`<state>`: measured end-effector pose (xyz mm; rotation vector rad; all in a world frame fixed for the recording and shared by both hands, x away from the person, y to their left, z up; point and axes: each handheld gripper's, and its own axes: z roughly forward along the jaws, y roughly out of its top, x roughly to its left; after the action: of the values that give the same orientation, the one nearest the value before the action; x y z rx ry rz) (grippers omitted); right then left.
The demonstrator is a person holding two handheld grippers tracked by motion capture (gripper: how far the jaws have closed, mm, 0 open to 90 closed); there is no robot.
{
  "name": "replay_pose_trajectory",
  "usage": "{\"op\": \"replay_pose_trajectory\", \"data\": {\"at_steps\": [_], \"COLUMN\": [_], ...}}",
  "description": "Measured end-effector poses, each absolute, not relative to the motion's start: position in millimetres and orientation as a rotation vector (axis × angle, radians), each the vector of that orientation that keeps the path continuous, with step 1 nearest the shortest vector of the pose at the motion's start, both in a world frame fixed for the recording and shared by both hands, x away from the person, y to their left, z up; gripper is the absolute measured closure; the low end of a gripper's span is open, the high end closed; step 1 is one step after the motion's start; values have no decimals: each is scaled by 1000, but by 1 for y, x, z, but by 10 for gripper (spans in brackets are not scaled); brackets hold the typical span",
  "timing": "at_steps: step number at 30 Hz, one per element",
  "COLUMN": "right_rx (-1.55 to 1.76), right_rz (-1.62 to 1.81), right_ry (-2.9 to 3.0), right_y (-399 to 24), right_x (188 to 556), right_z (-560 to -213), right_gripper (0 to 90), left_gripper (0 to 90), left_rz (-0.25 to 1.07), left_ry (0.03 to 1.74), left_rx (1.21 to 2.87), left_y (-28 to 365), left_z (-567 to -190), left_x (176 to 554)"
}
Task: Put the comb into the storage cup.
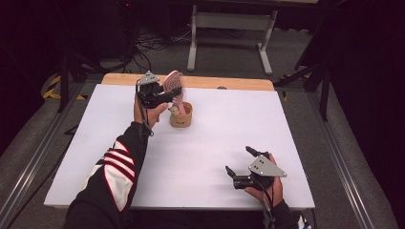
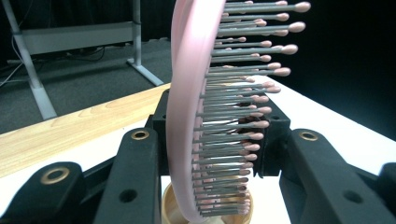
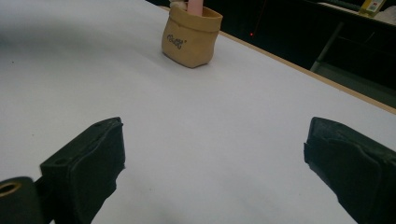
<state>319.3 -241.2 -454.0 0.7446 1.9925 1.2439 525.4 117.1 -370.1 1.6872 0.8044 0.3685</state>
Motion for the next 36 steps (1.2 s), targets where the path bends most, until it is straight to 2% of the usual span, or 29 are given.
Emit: {"op": "replay_pose_trajectory", "data": {"at_steps": [23,36], "right_rx": [736,740], "right_rz": [1237,1237], "right_ry": [2003,2003], "right_y": [-240,-240], "right_x": [319,319], "right_z": [-454,-455], "right_gripper": [61,61], "left_gripper": [538,439], "left_rz": [406,409], "left_ry": [861,904], "left_rx": [1676,1688], "left_y": [144,162], "left_z": [-374,-377], "left_x": [528,529]}}
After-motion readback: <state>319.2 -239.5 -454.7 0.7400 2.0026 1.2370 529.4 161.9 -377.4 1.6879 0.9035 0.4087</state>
